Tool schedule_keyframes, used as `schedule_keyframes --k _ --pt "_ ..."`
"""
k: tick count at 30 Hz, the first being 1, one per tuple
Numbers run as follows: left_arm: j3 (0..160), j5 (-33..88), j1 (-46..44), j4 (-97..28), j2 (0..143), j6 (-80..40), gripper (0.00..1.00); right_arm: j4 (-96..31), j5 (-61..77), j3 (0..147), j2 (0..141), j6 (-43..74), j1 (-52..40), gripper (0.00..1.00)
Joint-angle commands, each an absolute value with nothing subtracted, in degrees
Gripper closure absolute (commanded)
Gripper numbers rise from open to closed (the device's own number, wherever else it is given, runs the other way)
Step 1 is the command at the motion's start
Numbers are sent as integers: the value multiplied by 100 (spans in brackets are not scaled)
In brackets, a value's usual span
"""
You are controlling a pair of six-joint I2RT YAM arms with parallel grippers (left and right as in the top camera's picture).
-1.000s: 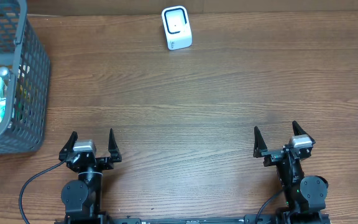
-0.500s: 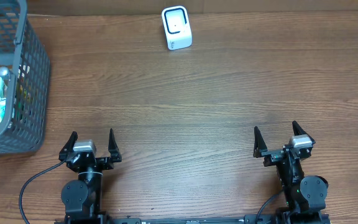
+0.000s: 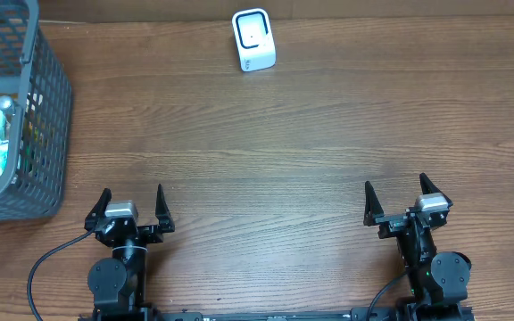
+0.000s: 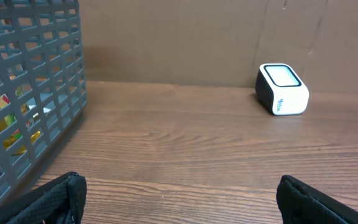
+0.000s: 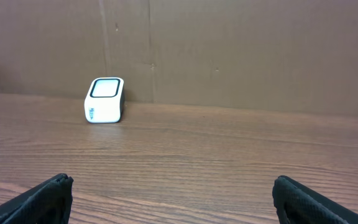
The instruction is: Scan the item barcode
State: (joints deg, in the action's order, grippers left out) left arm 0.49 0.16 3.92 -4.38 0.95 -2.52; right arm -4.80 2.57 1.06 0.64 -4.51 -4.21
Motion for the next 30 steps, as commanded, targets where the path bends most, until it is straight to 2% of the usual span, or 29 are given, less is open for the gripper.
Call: schedule_keyframes --k 1,17,26,30 --pt "27 -23 368 -440 32 -126 0 -464 268 45 62 -456 -414 0" --pt "30 -12 368 -377 32 -130 0 -464 268 45 62 -456 -414 0" --pt "449 1017 368 847 32 -311 0 -464 268 45 62 -456 -414 0" --pt "1068 1105 368 919 32 -473 0 -464 268 45 62 -456 -414 0"
